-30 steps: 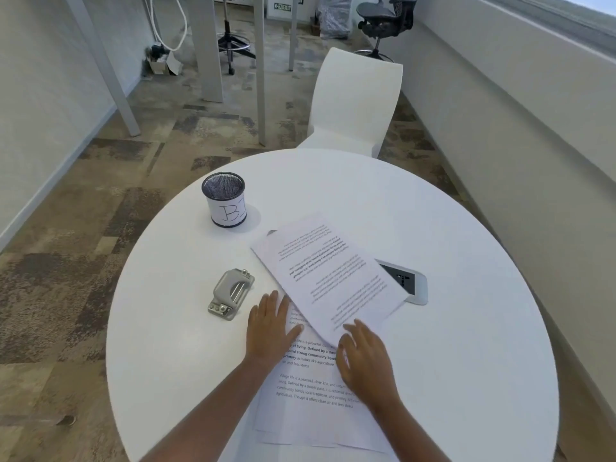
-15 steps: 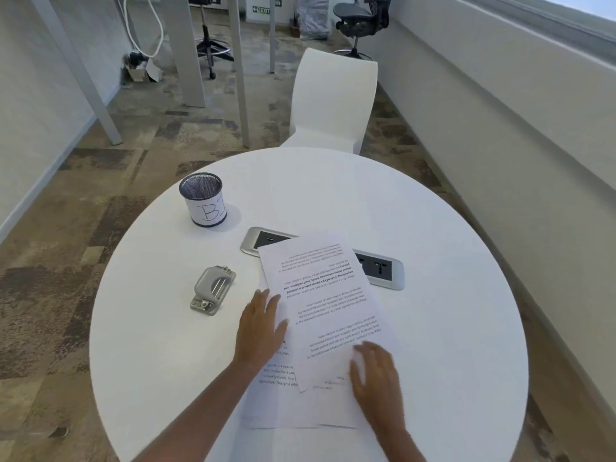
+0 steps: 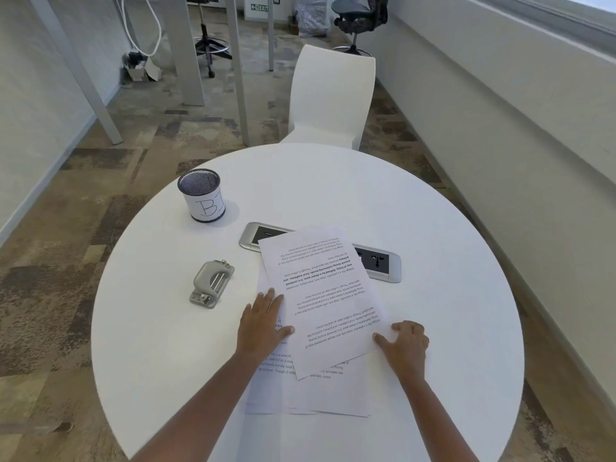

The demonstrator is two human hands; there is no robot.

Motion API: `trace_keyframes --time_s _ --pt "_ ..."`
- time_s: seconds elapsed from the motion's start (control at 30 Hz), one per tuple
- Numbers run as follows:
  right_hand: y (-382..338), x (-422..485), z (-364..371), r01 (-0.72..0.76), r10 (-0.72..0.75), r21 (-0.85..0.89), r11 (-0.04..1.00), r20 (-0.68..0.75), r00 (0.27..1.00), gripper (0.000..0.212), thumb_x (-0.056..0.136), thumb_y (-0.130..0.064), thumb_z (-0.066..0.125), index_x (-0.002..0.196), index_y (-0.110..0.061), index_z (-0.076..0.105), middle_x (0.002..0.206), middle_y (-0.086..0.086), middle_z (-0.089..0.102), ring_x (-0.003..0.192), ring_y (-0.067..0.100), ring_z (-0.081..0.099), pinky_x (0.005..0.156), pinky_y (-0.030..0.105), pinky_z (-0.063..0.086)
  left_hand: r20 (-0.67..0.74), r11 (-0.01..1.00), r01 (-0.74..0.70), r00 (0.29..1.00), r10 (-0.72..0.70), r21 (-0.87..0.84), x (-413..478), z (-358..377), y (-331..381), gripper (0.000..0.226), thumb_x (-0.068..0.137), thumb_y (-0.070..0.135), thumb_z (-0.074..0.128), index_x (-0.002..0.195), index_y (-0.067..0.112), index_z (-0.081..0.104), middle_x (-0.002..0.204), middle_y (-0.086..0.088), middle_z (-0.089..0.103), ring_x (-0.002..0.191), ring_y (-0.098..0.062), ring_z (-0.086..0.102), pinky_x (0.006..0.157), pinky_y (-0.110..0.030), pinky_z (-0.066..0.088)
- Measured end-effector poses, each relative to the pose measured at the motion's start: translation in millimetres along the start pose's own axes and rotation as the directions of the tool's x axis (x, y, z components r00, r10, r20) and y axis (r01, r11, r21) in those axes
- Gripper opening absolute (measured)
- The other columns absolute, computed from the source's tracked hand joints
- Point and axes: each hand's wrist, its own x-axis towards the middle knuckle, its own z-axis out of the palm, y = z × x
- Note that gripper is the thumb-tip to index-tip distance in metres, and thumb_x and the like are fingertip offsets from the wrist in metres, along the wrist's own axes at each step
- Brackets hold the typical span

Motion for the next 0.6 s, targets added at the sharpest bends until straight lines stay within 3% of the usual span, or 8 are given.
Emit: trace_keyframes --time_s 0.2,0.3,0.37,0.43,0.5,0.6 --pt "1 0 0 -0.003 0.002 0.01 1.0 0.058 0.998 0.032 0.078 -0.019 0.068 0.101 0.002 0.062 0.133 0.011 0.039 0.126 0.033 0.03 0.097 0.035 0.035 0.004 1.0 -0.001 1.0 0.001 0.026 -1 1 0 0.073 0.091 0.05 0.044 0.148 0.02 0.012 0.16 -0.001 0.0 0.147 -0.019 0.003 0.118 -0.039 0.01" --pt "-3 -3 2 0.023 -0.035 0.144 0.989 0.082 0.996 0.009 0.076 -0.011 0.067 0.078 -0.005 0.06 0.102 0.007 0.046 0.103 0.027 0.043 0.078 0.03 0.038 0.009 0.999 -0.003 1.0 0.003 0.035 -2 -1 1 0.073 0.091 0.05 0.044 0.148 0.019 0.012 0.16 -0.002 0.0 0.147 -0.02 0.004 0.118 -0.039 0.01" --pt "-4 -6 2 0.012 -0.03 0.279 0.96 0.061 0.998 0.027 0.076 -0.006 0.063 0.06 -0.015 0.043 0.075 0.001 0.045 0.079 0.023 0.043 0.056 0.025 0.032 0.026 0.999 -0.001 1.0 0.0 0.032 -1 -3 2 0.074 0.09 0.05 0.045 0.148 0.018 0.011 0.16 -0.003 0.0 0.147 -0.021 0.003 0.118 -0.039 0.011" --pt "-2 -8 -2 0.018 -0.031 0.331 0.943 0.032 0.999 0.024 0.08 -0.004 0.058 0.065 -0.014 0.041 0.065 -0.002 0.043 0.069 0.023 0.042 0.051 0.024 0.029 0.04 0.999 -0.001 0.999 -0.001 0.042 0 -6 4 0.077 0.089 0.05 0.047 0.148 0.017 0.01 0.16 -0.005 0.0 0.147 -0.023 0.004 0.118 -0.04 0.011" --pt "2 -9 -9 0.043 -0.049 0.307 0.951 0.012 0.999 0.011 0.083 -0.003 0.054 0.081 -0.011 0.047 0.071 0.001 0.05 0.073 0.025 0.047 0.052 0.023 0.032 0.013 0.998 0.005 1.0 -0.006 0.065 1 -10 5 0.078 0.089 0.05 0.047 0.148 0.017 0.009 0.159 -0.008 0.002 0.147 -0.025 0.006 0.118 -0.039 0.012" --pt "10 -1 -27 0.076 -0.077 0.269 0.96 -0.007 0.997 0.015 0.085 0.0 0.048 0.095 -0.012 0.049 0.082 0.007 0.057 0.079 0.027 0.05 0.056 0.023 0.035 -0.094 0.996 -0.003 0.996 0.011 0.092 2 -22 7 0.076 0.091 0.047 0.045 0.149 0.017 0.005 0.159 -0.013 0.002 0.146 -0.027 0.008 0.119 -0.036 0.012"
